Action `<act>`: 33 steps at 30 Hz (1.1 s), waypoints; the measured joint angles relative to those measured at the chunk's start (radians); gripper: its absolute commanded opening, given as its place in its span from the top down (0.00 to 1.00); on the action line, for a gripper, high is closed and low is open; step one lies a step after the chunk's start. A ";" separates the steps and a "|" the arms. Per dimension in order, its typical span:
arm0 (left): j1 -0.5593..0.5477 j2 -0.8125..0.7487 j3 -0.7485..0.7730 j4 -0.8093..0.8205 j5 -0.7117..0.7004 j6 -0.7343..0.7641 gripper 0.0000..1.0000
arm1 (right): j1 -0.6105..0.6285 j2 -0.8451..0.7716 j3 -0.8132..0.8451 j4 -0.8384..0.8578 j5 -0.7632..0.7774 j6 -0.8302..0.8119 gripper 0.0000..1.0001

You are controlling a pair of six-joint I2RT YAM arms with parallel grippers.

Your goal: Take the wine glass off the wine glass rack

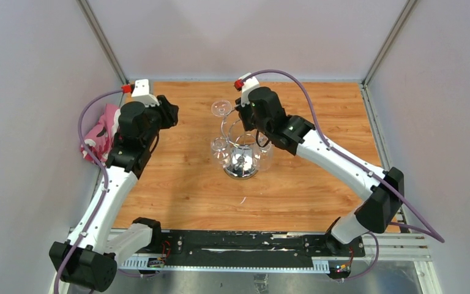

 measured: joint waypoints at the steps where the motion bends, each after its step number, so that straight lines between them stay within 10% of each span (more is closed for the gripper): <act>1: 0.000 0.000 -0.006 0.008 0.000 0.000 0.54 | -0.010 0.008 0.006 0.006 -0.006 -0.001 1.00; 24: 0.000 0.047 -0.101 0.139 0.183 -0.099 0.53 | -0.156 0.175 0.172 0.032 -0.128 -0.023 0.99; 33: 0.000 0.046 -0.196 0.225 0.354 -0.224 0.46 | -0.163 0.182 0.177 0.037 -0.131 -0.023 0.45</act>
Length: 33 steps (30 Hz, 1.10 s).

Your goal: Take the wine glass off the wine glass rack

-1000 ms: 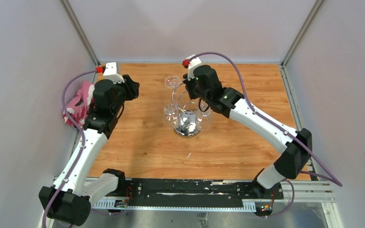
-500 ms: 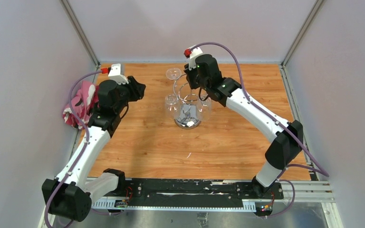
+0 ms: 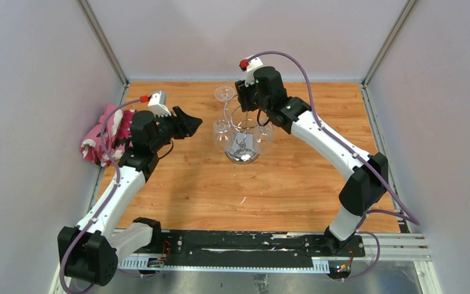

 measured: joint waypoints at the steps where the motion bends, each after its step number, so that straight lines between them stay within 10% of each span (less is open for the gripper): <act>1: 0.000 0.000 -0.006 0.011 0.020 -0.015 0.45 | -0.002 0.000 0.000 0.001 0.001 -0.001 0.39; 33: -0.079 0.161 -0.006 0.205 0.222 -0.198 0.50 | -0.008 -0.444 -0.274 0.096 0.027 0.051 0.45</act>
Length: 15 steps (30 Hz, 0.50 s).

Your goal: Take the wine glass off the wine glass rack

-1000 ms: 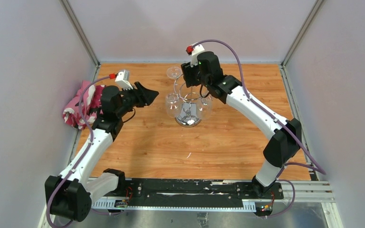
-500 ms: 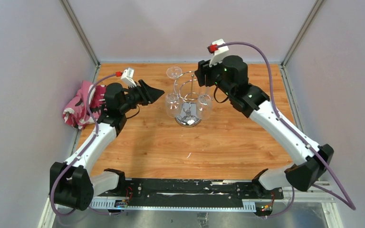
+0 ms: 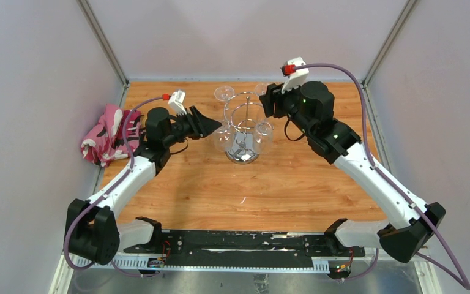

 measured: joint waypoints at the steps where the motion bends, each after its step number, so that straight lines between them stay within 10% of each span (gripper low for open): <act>1: -0.004 0.003 0.000 0.000 0.000 -0.001 0.50 | 0.000 -0.007 -0.006 0.000 0.004 0.000 0.45; 15: -0.011 -0.025 0.000 0.000 -0.011 -0.010 0.50 | 0.000 -0.048 -0.043 0.000 0.019 0.000 0.47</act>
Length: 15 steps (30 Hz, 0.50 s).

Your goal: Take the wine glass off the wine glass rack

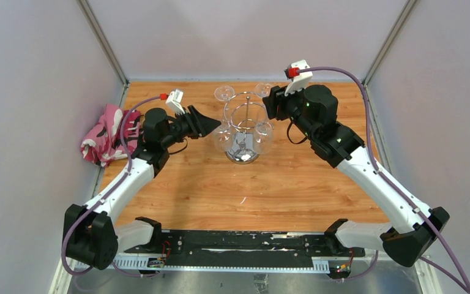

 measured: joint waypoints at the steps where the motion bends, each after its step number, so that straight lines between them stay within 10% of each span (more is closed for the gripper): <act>1: -0.001 -0.005 0.000 0.000 0.000 -0.002 0.50 | 0.000 0.000 0.000 0.000 0.000 0.000 0.47; 15: -0.024 -0.026 0.000 -0.001 -0.008 -0.024 0.51 | 0.000 0.000 0.000 0.000 0.000 0.000 0.47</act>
